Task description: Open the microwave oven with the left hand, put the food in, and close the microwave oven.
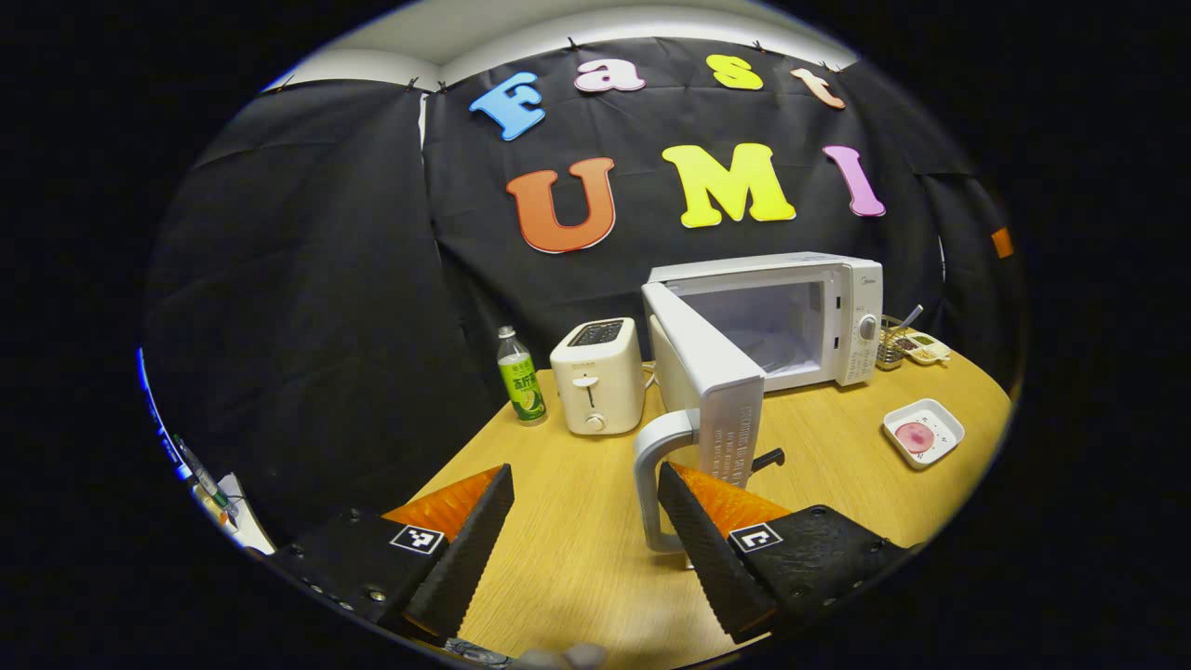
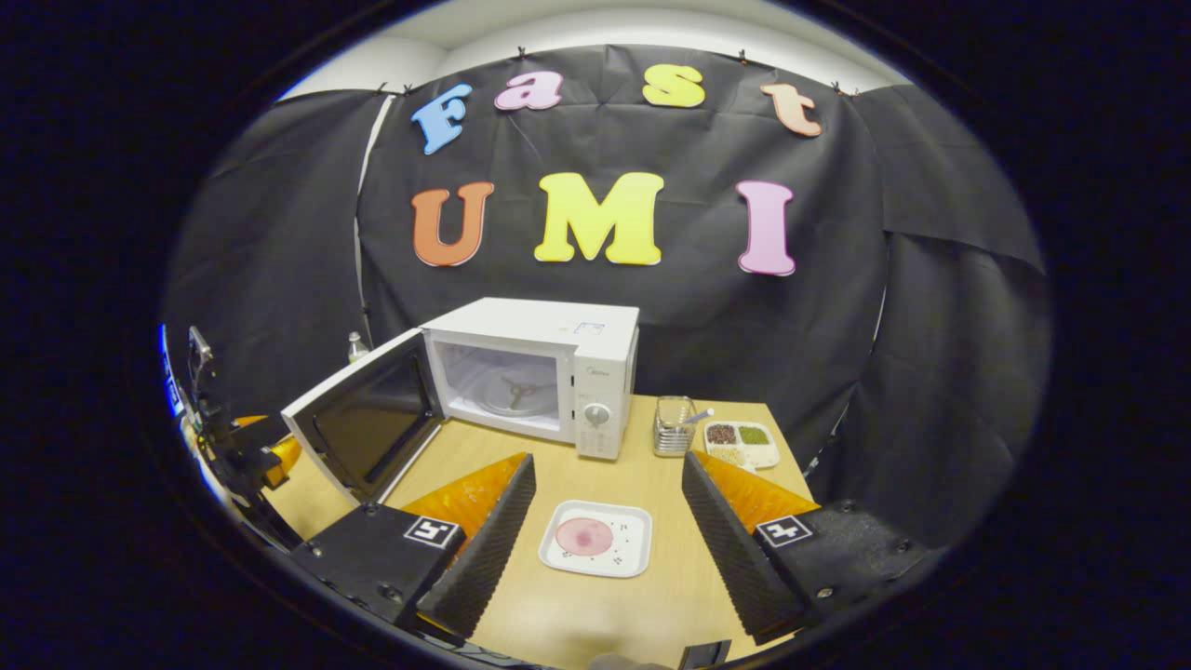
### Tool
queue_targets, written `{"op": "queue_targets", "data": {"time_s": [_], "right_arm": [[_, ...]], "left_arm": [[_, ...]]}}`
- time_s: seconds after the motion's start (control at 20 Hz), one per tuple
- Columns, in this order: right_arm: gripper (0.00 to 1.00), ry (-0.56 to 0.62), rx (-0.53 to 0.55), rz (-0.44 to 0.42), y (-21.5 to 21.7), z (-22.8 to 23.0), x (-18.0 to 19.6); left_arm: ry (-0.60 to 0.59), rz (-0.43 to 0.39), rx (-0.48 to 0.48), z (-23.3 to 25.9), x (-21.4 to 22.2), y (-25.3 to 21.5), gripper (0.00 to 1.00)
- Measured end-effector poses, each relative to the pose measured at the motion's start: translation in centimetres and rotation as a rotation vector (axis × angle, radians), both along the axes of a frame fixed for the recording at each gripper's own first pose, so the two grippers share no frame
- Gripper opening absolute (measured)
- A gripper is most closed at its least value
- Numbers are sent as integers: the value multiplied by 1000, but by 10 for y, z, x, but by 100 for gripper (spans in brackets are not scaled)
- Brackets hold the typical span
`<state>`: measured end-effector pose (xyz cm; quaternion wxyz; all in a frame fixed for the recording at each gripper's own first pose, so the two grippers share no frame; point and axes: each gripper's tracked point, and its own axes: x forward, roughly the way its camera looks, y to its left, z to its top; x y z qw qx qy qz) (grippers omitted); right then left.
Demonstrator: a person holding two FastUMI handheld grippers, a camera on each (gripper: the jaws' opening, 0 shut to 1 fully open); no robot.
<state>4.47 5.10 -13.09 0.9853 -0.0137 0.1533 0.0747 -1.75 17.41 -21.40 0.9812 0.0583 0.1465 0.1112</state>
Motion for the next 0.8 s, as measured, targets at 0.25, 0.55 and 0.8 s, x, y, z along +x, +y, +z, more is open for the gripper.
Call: {"op": "queue_targets", "data": {"time_s": [0.25,0.55,0.8], "right_arm": [[100,156,10,21,-11,-78,31],[85,466,33,64,-27,-207,58],[57,612,110,61,-34,-255,74]], "left_arm": [[-5,66,23,17,-31,14,95],[-54,90,-15,62,-46,-29,95],[-83,95,-17,94,-34,-69,95]]}}
